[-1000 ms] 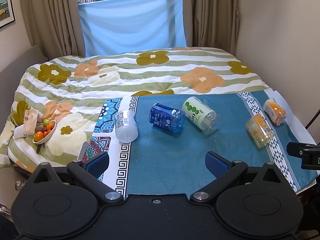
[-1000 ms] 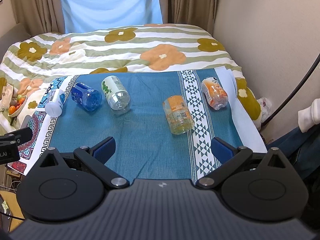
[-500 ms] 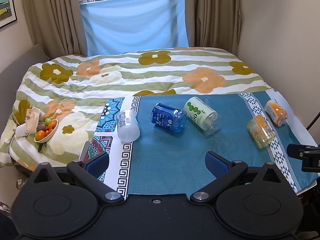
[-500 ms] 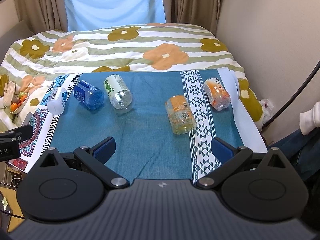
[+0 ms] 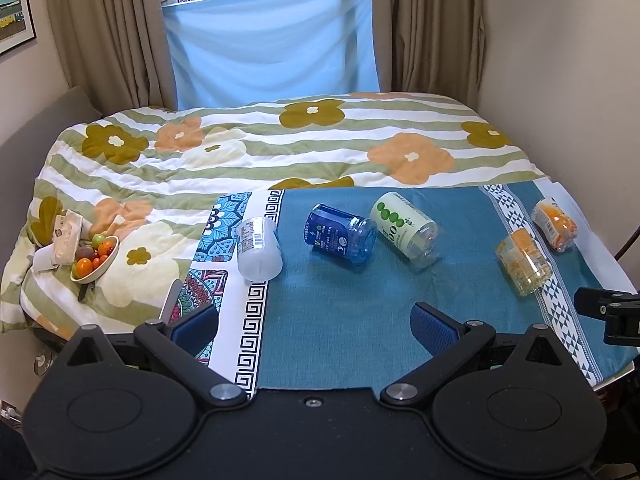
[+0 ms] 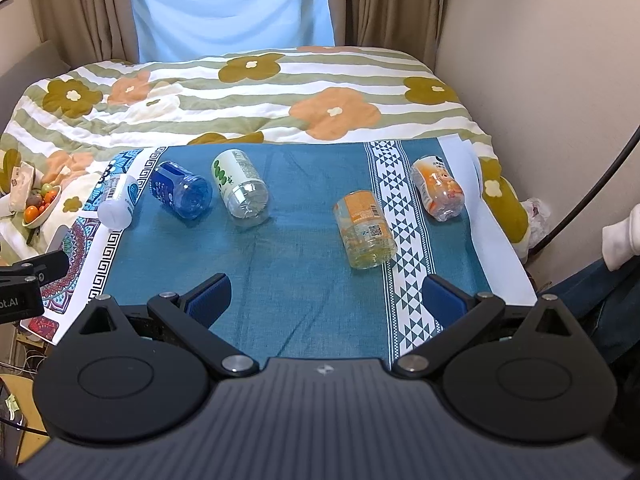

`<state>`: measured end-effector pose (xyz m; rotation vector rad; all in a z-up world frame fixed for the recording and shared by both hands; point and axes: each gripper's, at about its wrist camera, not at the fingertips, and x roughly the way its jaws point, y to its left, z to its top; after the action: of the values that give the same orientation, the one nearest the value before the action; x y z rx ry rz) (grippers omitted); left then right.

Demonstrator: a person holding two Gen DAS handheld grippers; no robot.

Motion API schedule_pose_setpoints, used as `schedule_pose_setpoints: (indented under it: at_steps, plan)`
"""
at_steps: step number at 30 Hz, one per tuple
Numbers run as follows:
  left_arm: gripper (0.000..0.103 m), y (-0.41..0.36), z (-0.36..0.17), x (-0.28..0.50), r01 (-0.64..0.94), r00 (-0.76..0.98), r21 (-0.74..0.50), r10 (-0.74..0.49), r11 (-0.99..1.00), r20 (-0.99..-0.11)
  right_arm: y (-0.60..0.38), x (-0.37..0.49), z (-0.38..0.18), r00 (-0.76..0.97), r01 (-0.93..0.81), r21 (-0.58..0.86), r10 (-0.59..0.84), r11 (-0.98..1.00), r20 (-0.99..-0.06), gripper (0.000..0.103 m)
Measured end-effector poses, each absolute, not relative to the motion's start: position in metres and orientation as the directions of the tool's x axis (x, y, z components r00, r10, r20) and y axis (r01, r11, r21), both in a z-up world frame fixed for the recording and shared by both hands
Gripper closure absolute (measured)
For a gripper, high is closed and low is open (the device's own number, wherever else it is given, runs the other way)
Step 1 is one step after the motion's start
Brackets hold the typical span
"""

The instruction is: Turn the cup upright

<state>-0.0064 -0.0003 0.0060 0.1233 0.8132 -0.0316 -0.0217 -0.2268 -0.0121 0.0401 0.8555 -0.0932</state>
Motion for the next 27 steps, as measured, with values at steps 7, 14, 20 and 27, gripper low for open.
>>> schedule_pose_setpoints:
  at_steps: [7, 14, 20, 27]
  plan:
    - [0.0, -0.005, 0.0045, -0.0054, 0.077, 0.688, 0.098, 0.018, 0.992, -0.726, -0.2263, -0.022, -0.0118, 0.651, 0.099, -0.002, -0.066, 0.995, -0.756, 0.0]
    - [0.0, -0.0042, 0.0051, -0.0049, 0.075, 0.677, 0.086, 0.013, 0.994, -0.736, -0.2271, -0.0221, -0.0124, 0.652, 0.098, -0.002, -0.066, 0.995, -0.756, 0.0]
    - [0.0, -0.0033, 0.0057, -0.0057, 0.073, 0.678, 0.085, 0.013, 0.994, -0.735, -0.2271, -0.0224, -0.0124, 0.651, 0.097, -0.001, -0.064, 0.995, -0.756, 0.0]
    - [0.0, -0.0026, 0.0058, -0.006, 0.072, 0.676, 0.08, 0.011, 0.994, -0.736, -0.2256, -0.0236, -0.0131, 0.65, 0.095, 0.003, -0.06, 0.995, -0.757, 0.0]
